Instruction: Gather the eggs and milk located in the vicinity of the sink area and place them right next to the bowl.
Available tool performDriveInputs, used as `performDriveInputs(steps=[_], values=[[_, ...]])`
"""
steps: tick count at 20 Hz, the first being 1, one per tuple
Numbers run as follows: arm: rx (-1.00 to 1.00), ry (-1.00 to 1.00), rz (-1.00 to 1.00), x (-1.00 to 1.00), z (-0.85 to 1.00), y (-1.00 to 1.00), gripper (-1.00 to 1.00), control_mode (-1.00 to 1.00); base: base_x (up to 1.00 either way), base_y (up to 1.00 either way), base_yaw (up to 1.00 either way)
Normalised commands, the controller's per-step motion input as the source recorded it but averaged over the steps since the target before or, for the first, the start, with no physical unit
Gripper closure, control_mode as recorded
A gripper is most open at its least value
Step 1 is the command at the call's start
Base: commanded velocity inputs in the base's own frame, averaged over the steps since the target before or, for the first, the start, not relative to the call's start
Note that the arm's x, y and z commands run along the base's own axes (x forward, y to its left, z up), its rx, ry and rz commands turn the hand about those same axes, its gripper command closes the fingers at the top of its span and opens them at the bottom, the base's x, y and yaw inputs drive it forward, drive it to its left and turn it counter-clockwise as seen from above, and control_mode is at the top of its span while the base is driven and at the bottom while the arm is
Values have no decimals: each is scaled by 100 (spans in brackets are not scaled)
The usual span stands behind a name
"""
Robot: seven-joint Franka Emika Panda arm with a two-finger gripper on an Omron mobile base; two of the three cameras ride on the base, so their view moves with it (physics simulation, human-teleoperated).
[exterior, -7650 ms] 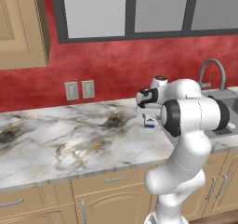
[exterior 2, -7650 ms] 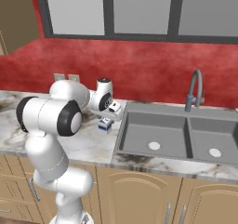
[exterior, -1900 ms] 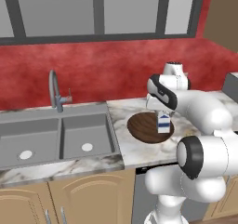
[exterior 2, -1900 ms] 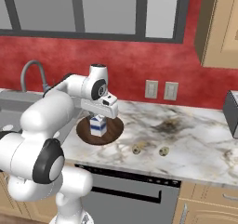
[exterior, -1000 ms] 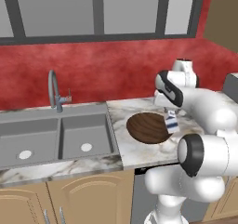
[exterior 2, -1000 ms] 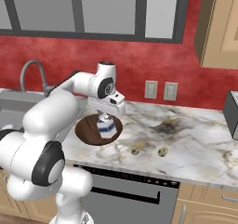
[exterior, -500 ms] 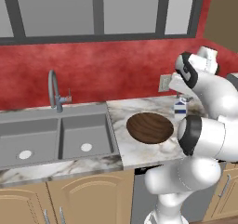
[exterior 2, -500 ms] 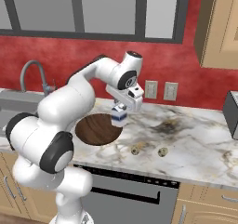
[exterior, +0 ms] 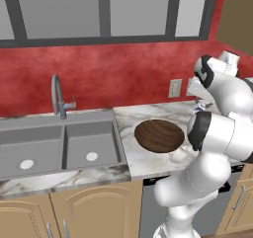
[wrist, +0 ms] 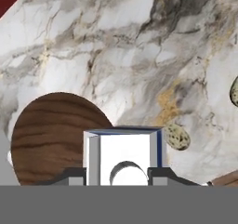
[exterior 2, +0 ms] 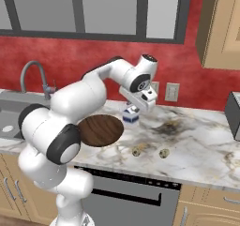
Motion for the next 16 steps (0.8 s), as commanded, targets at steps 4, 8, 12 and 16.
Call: performDriveInputs(steps=[4,8,12,16], values=[[0,-9,-6,2,-44,-19,100,-100,0,0,0],[1,-8,-12,4,-48,-4,100,-100,0,0,0],[2,-7,-21,0,-29,0,100,-100,0,0,0],[3,0,-28,0,-27,6,100,-100,0,0,0]])
